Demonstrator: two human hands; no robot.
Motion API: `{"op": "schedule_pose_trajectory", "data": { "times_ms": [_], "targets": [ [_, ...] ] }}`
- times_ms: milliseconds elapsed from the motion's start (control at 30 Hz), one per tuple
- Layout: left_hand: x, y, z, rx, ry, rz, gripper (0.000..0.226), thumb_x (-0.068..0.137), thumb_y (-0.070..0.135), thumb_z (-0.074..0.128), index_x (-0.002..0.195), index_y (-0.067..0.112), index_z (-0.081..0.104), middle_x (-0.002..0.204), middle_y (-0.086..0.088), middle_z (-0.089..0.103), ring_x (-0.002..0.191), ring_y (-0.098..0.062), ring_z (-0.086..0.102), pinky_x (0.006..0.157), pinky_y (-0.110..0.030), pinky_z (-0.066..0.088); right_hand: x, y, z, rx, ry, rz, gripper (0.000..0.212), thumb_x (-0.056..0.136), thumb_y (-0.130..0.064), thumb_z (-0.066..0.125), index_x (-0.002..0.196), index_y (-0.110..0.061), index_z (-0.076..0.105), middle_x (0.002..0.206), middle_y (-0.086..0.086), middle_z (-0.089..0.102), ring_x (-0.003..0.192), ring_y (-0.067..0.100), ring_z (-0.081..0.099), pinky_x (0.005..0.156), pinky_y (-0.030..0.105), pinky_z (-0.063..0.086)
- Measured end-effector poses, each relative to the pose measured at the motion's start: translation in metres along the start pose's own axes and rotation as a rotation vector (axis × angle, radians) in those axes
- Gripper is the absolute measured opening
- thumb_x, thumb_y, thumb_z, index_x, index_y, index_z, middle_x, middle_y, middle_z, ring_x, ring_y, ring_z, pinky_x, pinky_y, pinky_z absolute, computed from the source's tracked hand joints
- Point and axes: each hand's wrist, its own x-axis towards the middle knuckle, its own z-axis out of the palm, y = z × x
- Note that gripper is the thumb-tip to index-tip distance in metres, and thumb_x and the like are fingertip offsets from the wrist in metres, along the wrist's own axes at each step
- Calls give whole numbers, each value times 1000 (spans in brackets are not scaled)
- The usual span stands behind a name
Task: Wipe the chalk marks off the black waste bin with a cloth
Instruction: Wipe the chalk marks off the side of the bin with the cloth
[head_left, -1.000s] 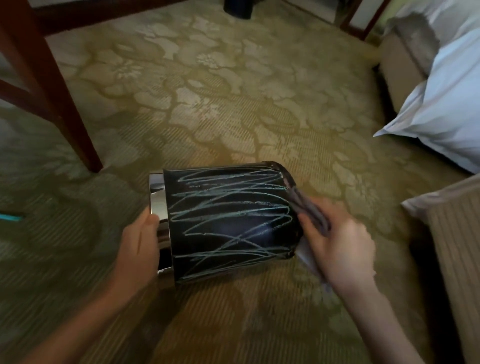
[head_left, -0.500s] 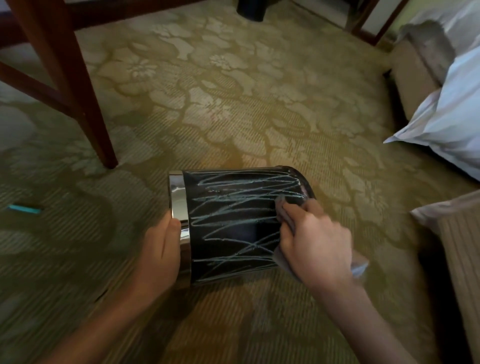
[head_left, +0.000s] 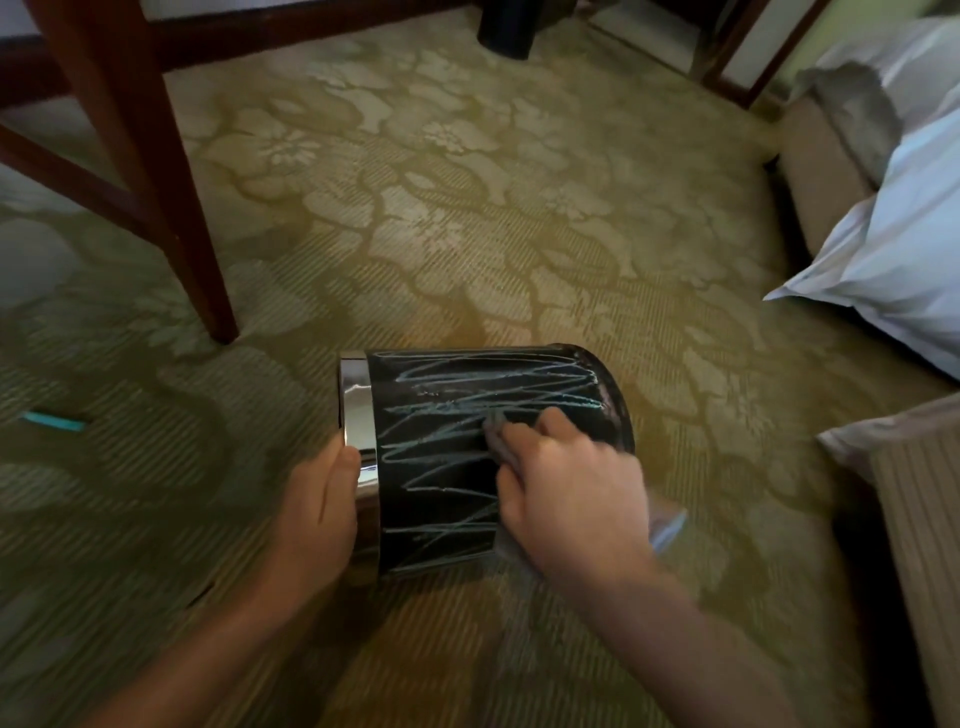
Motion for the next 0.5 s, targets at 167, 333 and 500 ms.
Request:
{"op": "schedule_pose_trajectory", "data": {
  "times_ms": [167, 333, 500],
  "targets": [
    [2, 6, -4, -28, -55, 35, 36, 91, 45, 27, 73, 27, 53, 61, -3, 55, 57, -13, 54, 52, -24, 44, 4, 39, -5, -162, -6, 171, 21, 87, -45, 52, 102, -38, 65, 82, -7, 60, 66, 20, 64, 48, 25, 25],
    [-2, 3, -2, -83, -75, -27, 44, 91, 48, 24, 78, 20, 56, 82, 10, 65, 72, -6, 59, 62, -25, 44, 9, 27, -11, -139, -18, 178, 26, 88, -41, 47, 109, -36, 62, 96, -6, 62, 77, 23, 65, 55, 29, 30],
    [7, 8, -2, -118, -52, 30, 39, 93, 42, 27, 72, 22, 53, 72, 5, 66, 61, -5, 59, 56, -15, 46, 16, -58, -4, 150, -162, -84, 28, 86, -39, 56, 112, -29, 55, 97, -4, 51, 68, 15, 42, 60, 31, 31]
  ]
}}
